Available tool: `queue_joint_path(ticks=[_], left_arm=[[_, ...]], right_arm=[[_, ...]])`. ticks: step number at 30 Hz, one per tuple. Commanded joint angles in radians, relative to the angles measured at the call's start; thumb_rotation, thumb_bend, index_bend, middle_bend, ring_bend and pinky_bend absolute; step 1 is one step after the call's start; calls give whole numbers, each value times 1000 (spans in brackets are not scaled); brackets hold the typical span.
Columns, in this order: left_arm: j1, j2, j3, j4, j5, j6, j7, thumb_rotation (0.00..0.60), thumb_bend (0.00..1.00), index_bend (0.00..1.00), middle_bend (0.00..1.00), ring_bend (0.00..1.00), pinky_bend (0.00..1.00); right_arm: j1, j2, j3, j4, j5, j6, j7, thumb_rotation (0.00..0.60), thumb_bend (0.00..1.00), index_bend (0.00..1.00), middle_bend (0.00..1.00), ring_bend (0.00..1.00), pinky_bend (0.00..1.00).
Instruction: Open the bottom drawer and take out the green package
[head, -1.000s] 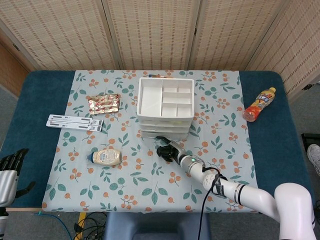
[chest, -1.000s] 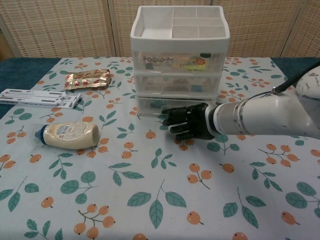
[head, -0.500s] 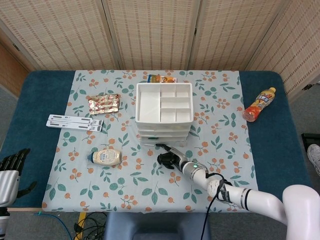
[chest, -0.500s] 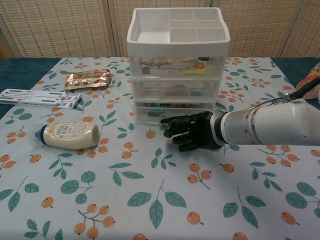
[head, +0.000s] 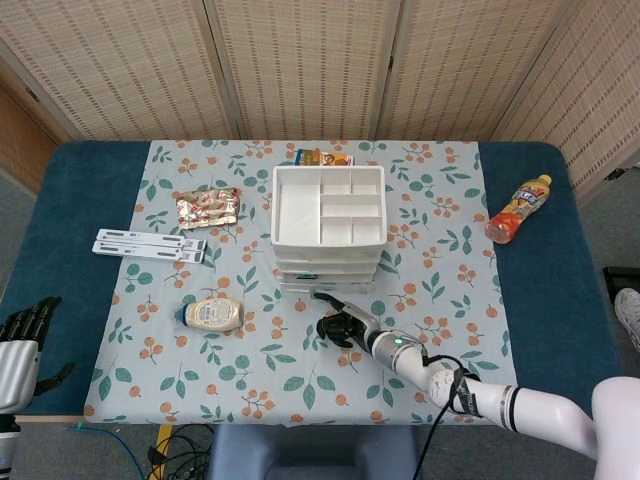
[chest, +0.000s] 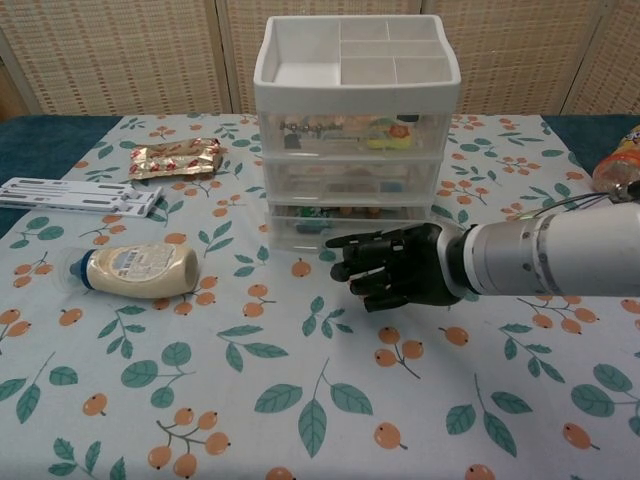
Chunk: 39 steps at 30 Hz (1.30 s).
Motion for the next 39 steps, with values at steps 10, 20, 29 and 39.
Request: queue_joint_path(ticks=[10, 20, 29, 39], left_arm=[[-6, 1, 0, -10, 16, 1, -3, 600, 177, 79, 128, 144, 145], [-9, -1, 0, -12, 16, -1, 0, 600, 178, 79, 128, 144, 145], [-10, -1, 0, -12, 6, -9, 6, 600, 177, 80, 128, 144, 145], [-8, 0, 0, -12, 3, -7, 6, 600, 178, 79, 128, 144, 145]], right_arm=[[10, 212, -88, -207, -134, 174, -245, 600, 766, 0, 708, 877, 967], [125, 223, -192, -197, 27, 298, -424, 600, 767, 0, 708, 900, 980], [179, 185, -207, -126, 126, 293, -463, 600, 766, 0, 708, 906, 980], [213, 167, -220, -93, 176, 269, -486, 600, 766, 0, 708, 906, 980]])
